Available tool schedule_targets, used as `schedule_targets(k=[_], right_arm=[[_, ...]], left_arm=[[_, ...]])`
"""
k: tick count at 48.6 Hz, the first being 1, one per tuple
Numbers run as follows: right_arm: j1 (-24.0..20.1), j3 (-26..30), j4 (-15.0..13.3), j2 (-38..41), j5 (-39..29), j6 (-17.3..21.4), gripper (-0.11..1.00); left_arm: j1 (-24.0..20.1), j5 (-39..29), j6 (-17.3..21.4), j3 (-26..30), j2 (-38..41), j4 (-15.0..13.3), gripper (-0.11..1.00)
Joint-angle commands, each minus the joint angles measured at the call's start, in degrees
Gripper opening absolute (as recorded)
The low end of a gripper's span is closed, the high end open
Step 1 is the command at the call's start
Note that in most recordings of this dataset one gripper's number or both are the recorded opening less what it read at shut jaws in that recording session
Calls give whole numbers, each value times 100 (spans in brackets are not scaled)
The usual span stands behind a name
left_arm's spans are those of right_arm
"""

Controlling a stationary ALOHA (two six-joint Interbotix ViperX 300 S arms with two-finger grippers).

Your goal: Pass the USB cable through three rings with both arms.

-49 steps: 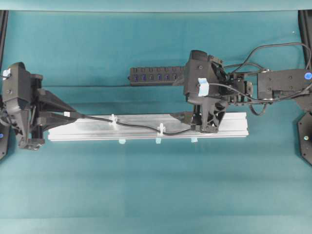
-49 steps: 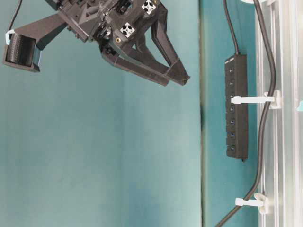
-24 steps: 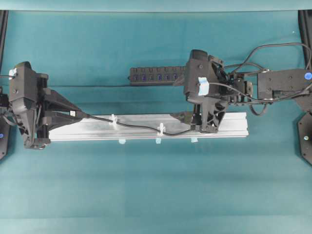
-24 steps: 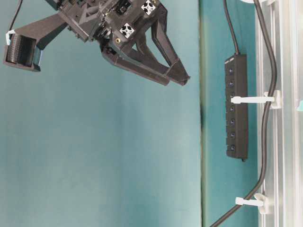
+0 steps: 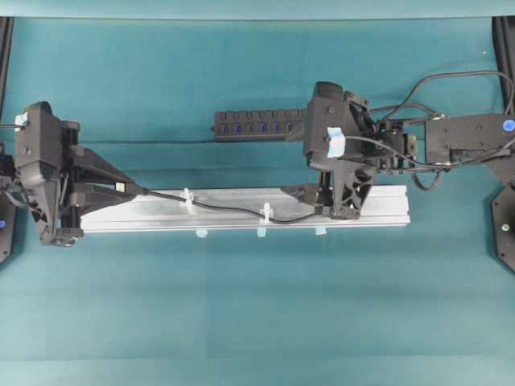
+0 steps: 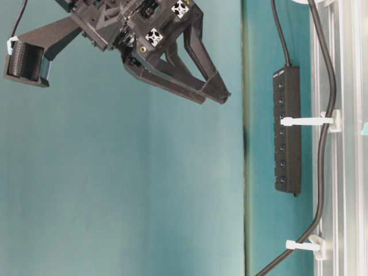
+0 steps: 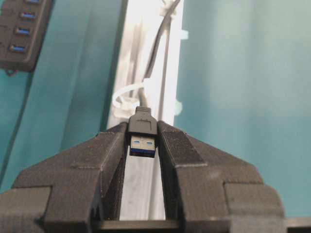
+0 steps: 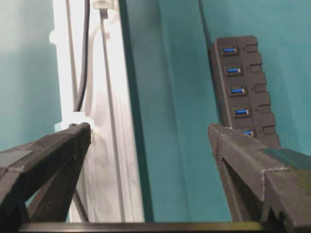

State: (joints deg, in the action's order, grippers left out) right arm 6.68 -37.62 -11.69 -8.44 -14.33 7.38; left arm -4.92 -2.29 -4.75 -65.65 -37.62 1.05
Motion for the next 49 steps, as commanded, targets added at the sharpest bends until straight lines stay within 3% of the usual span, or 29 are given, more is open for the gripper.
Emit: schedule_targets(k=[1,49], right_arm=[[18,44,9,-105,70,62,70],[18,44,9,-105,132,62,70]], left_arm=[[9,44,0,114,0,9,24],[9,35,-9,114,0,9,24]])
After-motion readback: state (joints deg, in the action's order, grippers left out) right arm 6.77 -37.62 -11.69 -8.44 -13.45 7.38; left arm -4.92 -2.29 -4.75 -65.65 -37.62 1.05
